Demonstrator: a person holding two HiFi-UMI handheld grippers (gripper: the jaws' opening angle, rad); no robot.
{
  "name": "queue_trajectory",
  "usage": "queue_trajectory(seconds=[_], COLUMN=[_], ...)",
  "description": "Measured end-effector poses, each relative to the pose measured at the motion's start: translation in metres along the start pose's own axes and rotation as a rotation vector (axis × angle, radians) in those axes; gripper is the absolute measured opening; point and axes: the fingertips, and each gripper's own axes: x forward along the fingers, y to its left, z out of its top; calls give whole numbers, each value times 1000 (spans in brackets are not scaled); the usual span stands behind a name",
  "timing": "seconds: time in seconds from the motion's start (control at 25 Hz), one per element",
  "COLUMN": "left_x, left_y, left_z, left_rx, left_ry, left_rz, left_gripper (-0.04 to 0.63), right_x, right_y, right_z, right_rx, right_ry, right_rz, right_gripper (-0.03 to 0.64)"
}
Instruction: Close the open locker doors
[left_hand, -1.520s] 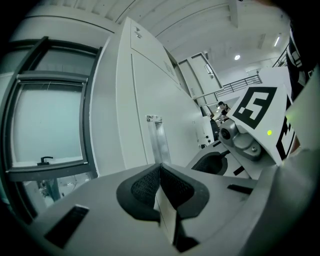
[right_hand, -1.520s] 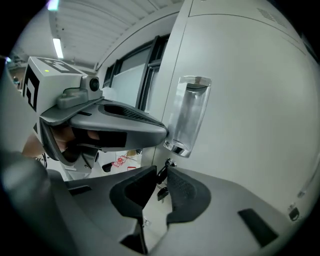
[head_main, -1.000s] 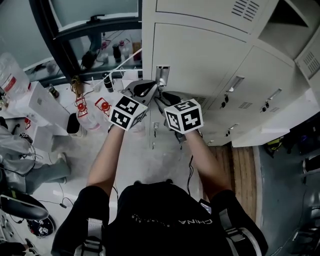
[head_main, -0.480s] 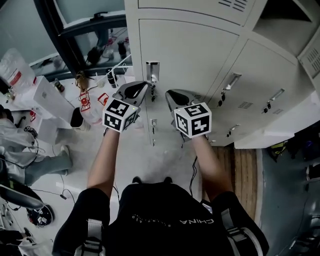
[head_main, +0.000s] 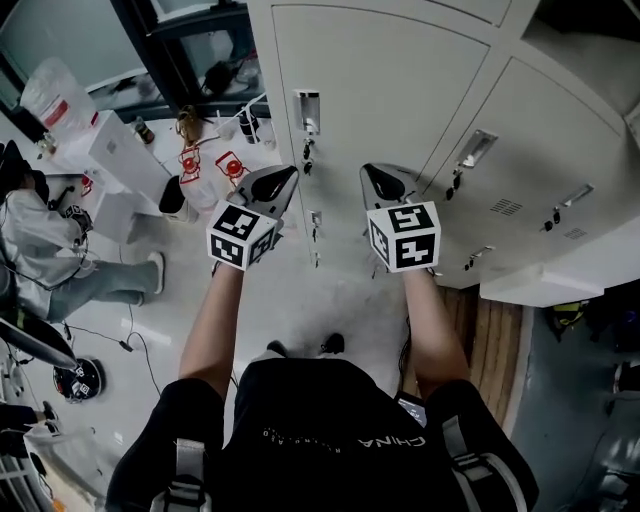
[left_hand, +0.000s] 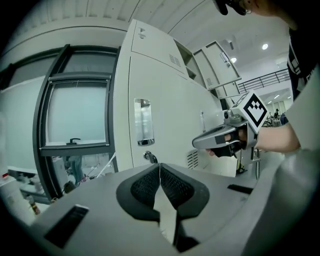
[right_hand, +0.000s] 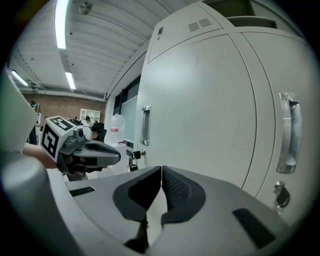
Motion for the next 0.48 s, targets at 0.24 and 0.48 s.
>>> queue_trajectory(seconds=[0.24,0.48], left_x=[-27,-69], left_y=[-26,-53], left_z=[-3,-6], left_rx=[-5,7], left_ry=[11,1], left_rz=[-8,-40], left_gripper=[21,21], right_x=[-24,-58], right_y=[15,46], right_z=[-4,-4], right_rx=[54,55], right_ry=[-14,-21], right_rz=[12,-8], right_gripper=[34,34])
